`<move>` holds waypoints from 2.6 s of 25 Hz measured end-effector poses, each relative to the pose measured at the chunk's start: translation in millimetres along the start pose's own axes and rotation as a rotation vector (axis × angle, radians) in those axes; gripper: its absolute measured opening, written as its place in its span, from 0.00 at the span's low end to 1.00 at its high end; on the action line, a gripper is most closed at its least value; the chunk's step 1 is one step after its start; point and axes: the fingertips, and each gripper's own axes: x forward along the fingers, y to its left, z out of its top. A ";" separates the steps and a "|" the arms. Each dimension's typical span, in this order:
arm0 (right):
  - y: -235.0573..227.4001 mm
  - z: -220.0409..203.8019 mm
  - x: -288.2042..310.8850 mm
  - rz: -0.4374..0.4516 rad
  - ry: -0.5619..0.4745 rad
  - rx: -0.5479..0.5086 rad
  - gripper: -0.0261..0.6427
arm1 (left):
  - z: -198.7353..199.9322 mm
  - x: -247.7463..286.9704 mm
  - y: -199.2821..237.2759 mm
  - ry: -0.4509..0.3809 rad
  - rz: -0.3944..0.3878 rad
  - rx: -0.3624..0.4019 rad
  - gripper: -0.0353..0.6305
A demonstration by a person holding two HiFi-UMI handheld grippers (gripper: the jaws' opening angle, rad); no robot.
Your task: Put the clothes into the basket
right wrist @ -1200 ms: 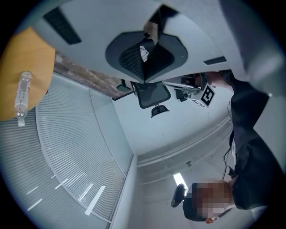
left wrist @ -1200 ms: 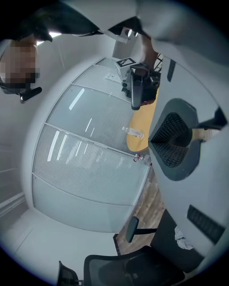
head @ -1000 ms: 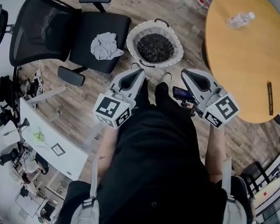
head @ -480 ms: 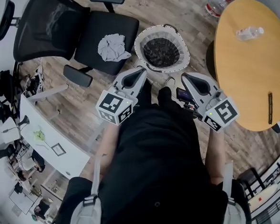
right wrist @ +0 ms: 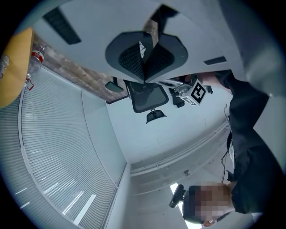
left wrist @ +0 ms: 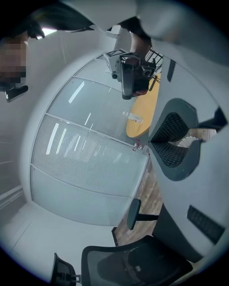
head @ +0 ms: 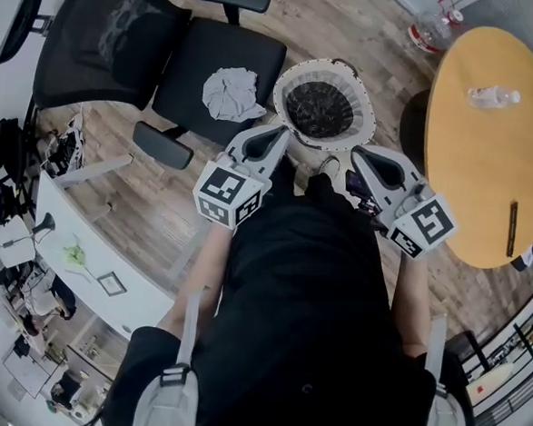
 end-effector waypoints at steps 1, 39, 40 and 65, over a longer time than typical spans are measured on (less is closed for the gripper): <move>-0.6 1.6 5.2 -0.001 0.005 -0.001 0.06 | -0.7 -0.6 7.6 0.003 0.005 -0.002 0.07; 0.7 -14.4 122.1 -0.172 0.254 0.203 0.06 | -179.4 41.4 291.8 0.282 0.319 -0.461 0.32; 0.0 -16.7 123.6 -0.173 0.262 0.210 0.06 | -185.5 42.9 297.3 0.292 0.333 -0.471 0.35; -9.2 -66.9 153.6 -0.179 0.376 0.363 0.06 | -310.9 89.3 404.7 0.551 0.540 -0.490 0.68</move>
